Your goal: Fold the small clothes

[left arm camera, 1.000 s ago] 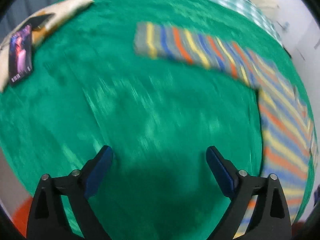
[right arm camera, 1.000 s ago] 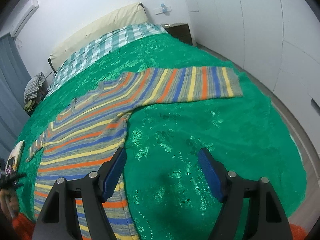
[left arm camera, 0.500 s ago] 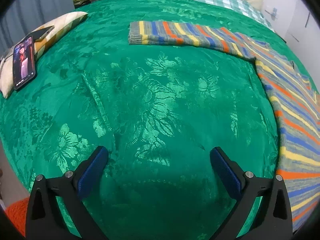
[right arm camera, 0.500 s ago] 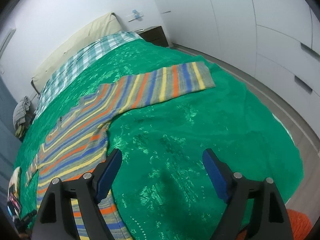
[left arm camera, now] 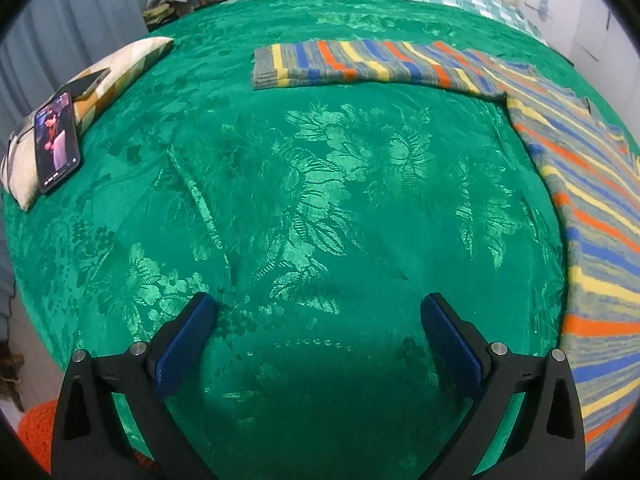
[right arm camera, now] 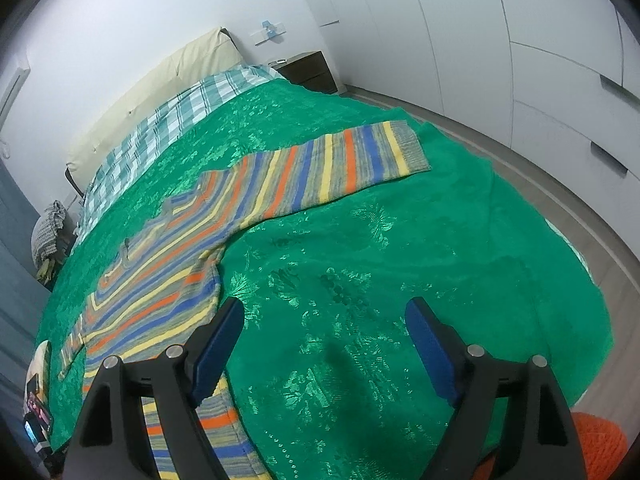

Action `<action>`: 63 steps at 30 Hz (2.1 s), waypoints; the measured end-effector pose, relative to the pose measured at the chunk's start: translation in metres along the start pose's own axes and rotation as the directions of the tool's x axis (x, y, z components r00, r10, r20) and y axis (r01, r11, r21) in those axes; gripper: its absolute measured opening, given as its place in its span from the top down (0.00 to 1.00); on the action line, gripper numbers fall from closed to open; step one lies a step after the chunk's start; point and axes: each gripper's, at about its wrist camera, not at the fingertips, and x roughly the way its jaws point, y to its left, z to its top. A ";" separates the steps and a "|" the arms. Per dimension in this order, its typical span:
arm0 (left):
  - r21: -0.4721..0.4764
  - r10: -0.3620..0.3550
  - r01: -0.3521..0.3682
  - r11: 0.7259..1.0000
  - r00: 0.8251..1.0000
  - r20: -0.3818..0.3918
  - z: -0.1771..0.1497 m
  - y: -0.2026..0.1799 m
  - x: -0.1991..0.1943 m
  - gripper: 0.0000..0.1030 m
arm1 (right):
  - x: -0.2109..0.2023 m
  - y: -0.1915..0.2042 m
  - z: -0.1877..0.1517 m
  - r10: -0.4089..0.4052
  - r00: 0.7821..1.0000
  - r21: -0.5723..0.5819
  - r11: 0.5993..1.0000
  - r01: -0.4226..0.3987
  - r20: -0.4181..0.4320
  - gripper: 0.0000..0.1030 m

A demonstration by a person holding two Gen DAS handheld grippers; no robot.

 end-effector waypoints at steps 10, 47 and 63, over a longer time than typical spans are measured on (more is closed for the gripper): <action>-0.001 -0.007 0.007 1.000 1.000 0.002 0.000 0.000 0.000 0.00 | 0.002 0.002 0.000 -0.011 1.000 -0.005 1.000 0.011 -0.007 0.18; 0.001 -0.004 0.004 1.000 1.000 0.008 -0.001 -0.001 0.000 0.00 | 0.004 0.008 -0.002 -0.027 1.000 -0.040 0.999 0.027 -0.010 0.15; 0.001 -0.004 0.004 1.000 1.000 0.008 -0.001 -0.001 0.001 0.00 | 0.004 0.009 -0.002 -0.026 1.000 -0.040 0.999 0.025 -0.011 0.15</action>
